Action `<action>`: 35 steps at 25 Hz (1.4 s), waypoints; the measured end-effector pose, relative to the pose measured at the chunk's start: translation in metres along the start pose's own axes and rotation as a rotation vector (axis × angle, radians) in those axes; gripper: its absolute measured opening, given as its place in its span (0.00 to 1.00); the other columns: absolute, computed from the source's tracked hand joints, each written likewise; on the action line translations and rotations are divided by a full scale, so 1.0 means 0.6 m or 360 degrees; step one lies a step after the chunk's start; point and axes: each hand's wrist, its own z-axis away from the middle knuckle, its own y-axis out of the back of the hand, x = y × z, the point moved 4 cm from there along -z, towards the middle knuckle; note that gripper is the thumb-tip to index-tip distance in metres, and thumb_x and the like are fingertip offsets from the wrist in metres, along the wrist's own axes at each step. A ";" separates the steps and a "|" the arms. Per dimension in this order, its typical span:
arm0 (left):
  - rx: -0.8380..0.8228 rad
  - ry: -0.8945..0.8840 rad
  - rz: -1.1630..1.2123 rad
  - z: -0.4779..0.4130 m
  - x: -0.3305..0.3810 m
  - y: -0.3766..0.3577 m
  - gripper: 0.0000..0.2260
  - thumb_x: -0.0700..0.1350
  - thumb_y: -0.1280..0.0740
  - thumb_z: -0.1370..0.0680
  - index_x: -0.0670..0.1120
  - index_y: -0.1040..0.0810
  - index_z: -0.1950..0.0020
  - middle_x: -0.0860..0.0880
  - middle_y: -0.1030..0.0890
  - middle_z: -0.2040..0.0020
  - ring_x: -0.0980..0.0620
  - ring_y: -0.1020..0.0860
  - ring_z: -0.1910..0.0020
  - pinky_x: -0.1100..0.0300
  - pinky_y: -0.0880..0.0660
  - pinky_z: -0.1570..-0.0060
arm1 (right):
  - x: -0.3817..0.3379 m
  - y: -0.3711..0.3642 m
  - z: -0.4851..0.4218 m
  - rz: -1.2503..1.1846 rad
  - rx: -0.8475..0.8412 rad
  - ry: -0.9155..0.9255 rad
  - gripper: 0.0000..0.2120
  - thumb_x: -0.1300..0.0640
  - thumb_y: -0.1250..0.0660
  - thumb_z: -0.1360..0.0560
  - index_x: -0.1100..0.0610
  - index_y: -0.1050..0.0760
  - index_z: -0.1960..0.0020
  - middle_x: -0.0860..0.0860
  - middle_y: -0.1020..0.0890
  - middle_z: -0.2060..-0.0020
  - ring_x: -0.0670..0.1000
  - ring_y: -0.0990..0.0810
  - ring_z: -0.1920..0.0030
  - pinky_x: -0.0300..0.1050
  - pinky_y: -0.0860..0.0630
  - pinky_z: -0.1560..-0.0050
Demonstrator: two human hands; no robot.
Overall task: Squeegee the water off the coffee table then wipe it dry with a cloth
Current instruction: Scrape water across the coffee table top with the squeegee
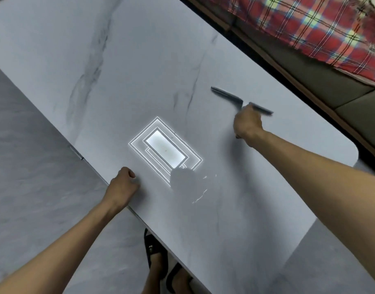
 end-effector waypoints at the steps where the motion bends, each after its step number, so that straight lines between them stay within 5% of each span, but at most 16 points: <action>1: 0.0009 0.0003 0.0023 -0.002 -0.002 0.005 0.08 0.42 0.37 0.26 0.48 0.32 0.48 0.47 0.25 0.62 0.49 0.27 0.67 0.59 0.36 0.72 | -0.019 -0.015 -0.003 -0.0017 -0.0013 -0.0032 0.27 0.65 0.46 0.21 0.64 0.47 0.24 0.63 0.30 0.34 0.64 0.26 0.38 0.55 0.24 0.43; 5: 0.0001 0.0040 0.0078 -0.017 -0.040 0.030 0.09 0.39 0.38 0.26 0.47 0.32 0.47 0.46 0.27 0.62 0.48 0.29 0.68 0.58 0.36 0.71 | -0.082 -0.129 0.058 0.0183 -0.0133 0.0192 0.32 0.64 0.46 0.22 0.58 0.56 0.22 0.65 0.29 0.37 0.65 0.27 0.39 0.52 0.28 0.45; 11: -0.0133 -0.0002 0.0001 -0.008 -0.053 0.024 0.10 0.37 0.38 0.26 0.44 0.32 0.47 0.45 0.28 0.54 0.51 0.30 0.66 0.60 0.38 0.71 | -0.033 -0.181 0.202 0.0507 -0.0501 0.0666 0.33 0.64 0.48 0.22 0.51 0.56 0.21 0.58 0.26 0.59 0.59 0.27 0.59 0.47 0.33 0.60; 16: -0.0190 -0.0056 -0.0129 0.007 -0.050 0.001 0.08 0.37 0.39 0.26 0.43 0.31 0.48 0.44 0.31 0.47 0.50 0.29 0.63 0.61 0.37 0.71 | 0.066 -0.163 0.302 0.1073 -0.0588 0.0987 0.33 0.63 0.48 0.20 0.48 0.60 0.21 0.53 0.31 0.59 0.55 0.31 0.64 0.47 0.33 0.63; 23: -0.0113 -0.0032 -0.0146 0.025 -0.063 -0.006 0.06 0.40 0.41 0.26 0.47 0.32 0.50 0.47 0.25 0.58 0.50 0.27 0.66 0.59 0.34 0.70 | 0.176 -0.068 0.361 0.1327 -0.0611 0.0978 0.28 0.53 0.49 0.20 0.41 0.51 0.23 0.48 0.30 0.63 0.53 0.31 0.66 0.45 0.37 0.64; 31: 0.0590 0.0181 0.0286 -0.007 -0.130 0.134 0.04 0.38 0.38 0.25 0.46 0.29 0.53 0.45 0.22 0.55 0.43 0.25 0.56 0.56 0.32 0.59 | -0.123 -0.218 0.330 0.1335 -0.0633 0.1875 0.20 0.49 0.48 0.16 0.41 0.43 0.25 0.54 0.22 0.51 0.59 0.21 0.57 0.46 0.35 0.62; 35: 0.0657 0.0196 0.0295 -0.022 -0.178 0.180 0.06 0.39 0.36 0.26 0.46 0.28 0.51 0.47 0.22 0.53 0.44 0.25 0.54 0.54 0.29 0.54 | -0.248 -0.328 0.314 0.1329 -0.0534 0.1923 0.20 0.51 0.47 0.16 0.42 0.40 0.26 0.54 0.21 0.49 0.59 0.21 0.55 0.46 0.37 0.63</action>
